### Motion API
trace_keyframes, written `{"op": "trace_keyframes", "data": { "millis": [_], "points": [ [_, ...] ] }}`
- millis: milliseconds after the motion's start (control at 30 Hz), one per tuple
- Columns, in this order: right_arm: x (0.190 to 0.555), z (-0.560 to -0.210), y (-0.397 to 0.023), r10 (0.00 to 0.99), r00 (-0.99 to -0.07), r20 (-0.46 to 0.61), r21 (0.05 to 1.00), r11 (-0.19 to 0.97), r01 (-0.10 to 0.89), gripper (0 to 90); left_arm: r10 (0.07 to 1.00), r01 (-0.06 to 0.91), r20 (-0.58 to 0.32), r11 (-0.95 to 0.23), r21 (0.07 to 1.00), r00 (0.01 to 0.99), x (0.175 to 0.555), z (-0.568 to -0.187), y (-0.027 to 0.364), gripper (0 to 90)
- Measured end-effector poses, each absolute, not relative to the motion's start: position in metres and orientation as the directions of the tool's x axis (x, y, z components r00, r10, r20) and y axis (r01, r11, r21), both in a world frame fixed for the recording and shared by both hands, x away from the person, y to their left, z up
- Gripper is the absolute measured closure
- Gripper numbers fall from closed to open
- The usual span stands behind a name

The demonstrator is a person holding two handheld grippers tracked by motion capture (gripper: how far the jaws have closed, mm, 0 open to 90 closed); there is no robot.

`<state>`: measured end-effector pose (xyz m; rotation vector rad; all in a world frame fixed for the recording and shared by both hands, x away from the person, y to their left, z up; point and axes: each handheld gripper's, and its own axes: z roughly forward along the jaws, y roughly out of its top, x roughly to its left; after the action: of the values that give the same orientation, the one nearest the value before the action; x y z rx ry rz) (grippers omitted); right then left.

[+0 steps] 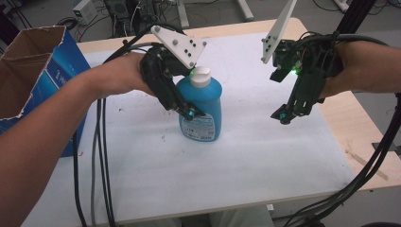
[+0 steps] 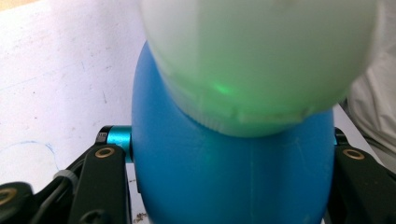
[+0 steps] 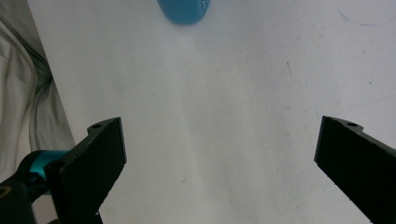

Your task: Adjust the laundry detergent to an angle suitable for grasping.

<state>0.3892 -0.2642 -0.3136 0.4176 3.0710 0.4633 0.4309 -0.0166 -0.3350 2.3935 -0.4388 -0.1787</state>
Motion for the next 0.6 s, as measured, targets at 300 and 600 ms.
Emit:
{"op": "trace_keyframes", "data": {
  "millis": [300, 600],
  "points": [
    [0.388, -0.314, -0.264, 0.258, -0.966, 0.031, 0.298, 0.920, 0.255, 1.4, -0.282, -0.176, -0.058, -0.732, 0.658, 0.958, 0.431, -0.338, -0.012, 32.4],
    [0.386, -0.314, -0.264, 0.260, -0.965, 0.027, 0.300, 0.919, 0.256, 1.4, -0.231, -0.120, -0.069, -0.711, 0.693, 0.970, 0.431, -0.329, -0.009, 22.2]
  ]
}}
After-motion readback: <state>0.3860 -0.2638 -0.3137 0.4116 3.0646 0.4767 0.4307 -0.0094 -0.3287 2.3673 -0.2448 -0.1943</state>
